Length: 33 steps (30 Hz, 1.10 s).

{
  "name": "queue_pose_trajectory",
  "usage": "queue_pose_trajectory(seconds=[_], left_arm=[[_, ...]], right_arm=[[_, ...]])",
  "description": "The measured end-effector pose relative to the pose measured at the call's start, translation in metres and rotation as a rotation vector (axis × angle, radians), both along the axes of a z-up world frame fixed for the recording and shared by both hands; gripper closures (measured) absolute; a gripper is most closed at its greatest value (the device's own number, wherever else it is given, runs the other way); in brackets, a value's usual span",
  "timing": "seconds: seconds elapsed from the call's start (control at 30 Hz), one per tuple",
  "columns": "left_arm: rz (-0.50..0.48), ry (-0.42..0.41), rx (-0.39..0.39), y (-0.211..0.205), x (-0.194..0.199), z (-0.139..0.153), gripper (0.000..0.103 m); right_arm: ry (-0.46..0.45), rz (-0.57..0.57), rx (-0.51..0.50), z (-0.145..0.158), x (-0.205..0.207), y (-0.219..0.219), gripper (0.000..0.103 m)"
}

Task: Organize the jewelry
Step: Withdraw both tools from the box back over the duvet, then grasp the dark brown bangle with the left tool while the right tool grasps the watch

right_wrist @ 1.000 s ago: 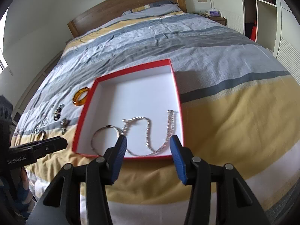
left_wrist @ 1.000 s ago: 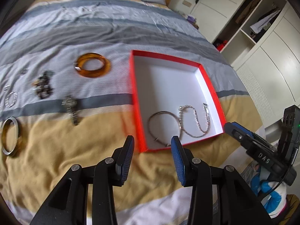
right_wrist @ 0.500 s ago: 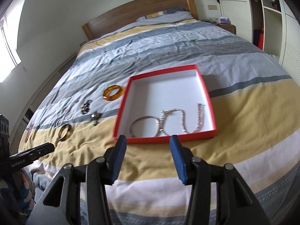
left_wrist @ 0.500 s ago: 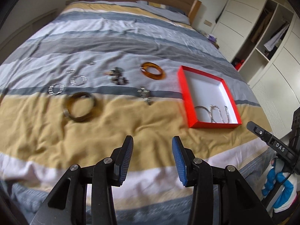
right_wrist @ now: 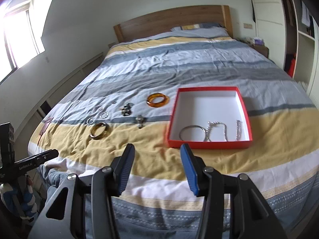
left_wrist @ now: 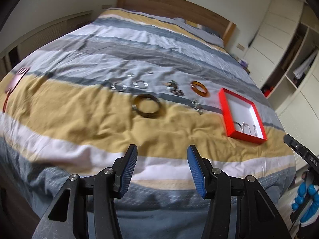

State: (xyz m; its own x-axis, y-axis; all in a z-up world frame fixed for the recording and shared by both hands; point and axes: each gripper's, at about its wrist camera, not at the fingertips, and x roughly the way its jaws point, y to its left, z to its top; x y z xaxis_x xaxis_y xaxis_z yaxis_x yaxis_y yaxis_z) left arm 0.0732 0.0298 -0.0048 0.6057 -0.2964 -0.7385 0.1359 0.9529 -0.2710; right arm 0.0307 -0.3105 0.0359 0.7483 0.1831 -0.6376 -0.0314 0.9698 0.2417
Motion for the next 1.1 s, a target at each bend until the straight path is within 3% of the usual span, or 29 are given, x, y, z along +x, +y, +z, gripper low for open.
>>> queue_pose_trajectory(seconds=[0.43,0.73,1.1], left_arm=[[0.114,0.037,-0.016,0.055,0.005,-0.023,0.055],[0.098,0.083,-0.010,0.045,0.051,-0.038,0.059],[0.090,0.149,0.015,0.033,0.119,-0.064,0.059]], right_arm=[[-0.002,0.059,-0.032,-0.003,0.015,0.035,0.058],[0.031,0.106,-0.041,-0.020,0.052,0.047,0.058],[0.116,0.150,-0.018,-0.064,0.119,0.057,0.060]])
